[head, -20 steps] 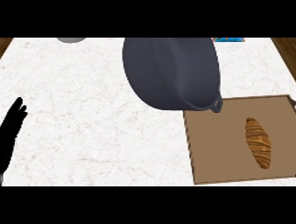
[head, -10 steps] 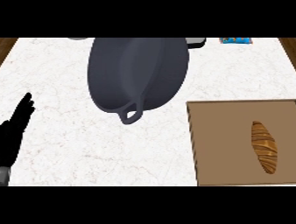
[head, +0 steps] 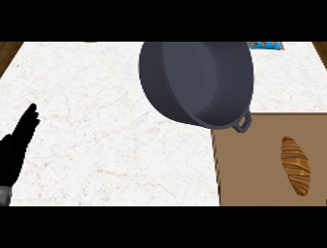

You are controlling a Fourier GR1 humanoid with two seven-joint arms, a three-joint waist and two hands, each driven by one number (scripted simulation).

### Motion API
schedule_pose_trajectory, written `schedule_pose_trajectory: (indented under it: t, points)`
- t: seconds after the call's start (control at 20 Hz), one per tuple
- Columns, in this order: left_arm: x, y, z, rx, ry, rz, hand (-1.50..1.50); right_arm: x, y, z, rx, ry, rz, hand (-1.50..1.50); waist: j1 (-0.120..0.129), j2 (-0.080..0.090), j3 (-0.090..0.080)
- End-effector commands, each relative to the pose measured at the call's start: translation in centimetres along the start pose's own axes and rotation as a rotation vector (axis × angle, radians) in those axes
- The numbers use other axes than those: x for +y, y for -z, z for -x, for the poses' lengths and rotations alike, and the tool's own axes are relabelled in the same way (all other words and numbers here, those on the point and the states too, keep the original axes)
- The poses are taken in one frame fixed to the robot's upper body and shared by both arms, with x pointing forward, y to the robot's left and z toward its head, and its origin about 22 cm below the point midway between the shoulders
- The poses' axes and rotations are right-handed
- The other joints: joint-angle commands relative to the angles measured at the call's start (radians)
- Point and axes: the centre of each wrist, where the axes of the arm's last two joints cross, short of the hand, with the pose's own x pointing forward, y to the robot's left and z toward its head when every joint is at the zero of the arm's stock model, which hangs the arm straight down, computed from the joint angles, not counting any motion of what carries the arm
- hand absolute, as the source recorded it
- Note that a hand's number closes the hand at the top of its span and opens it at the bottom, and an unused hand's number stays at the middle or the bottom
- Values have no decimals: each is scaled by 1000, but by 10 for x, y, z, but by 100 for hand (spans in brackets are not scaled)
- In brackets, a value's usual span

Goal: Pick the croissant from the tray and place it in the pot

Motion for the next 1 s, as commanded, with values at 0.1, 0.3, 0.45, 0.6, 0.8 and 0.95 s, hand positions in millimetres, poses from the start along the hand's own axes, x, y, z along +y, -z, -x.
schedule_pose_trajectory:
  t: [0.1,0.3,0.45,0.6,0.8,0.95]
  points:
    - [-7,-2,10,3,-1,-15,0,6,19,-42,23,-43,-123,-150,-19,-4,1]
    - [8,-13,-1,5,-18,-2,0,1,36,-51,74,-101,-147,-150,-18,-5,1]
    - [21,0,-14,18,4,-32,0,23,42,-55,95,-126,-152,-150,-27,-6,1]
    - [-4,-13,0,21,5,-29,0,44,59,-39,108,-144,-161,-150,-29,-6,2]
    - [0,-7,4,16,-2,-27,0,28,67,-52,136,-166,-193,-150,-31,-6,1]
    - [3,9,6,29,-15,-12,0,50,66,-48,140,-151,-199,-150,-36,-6,1]
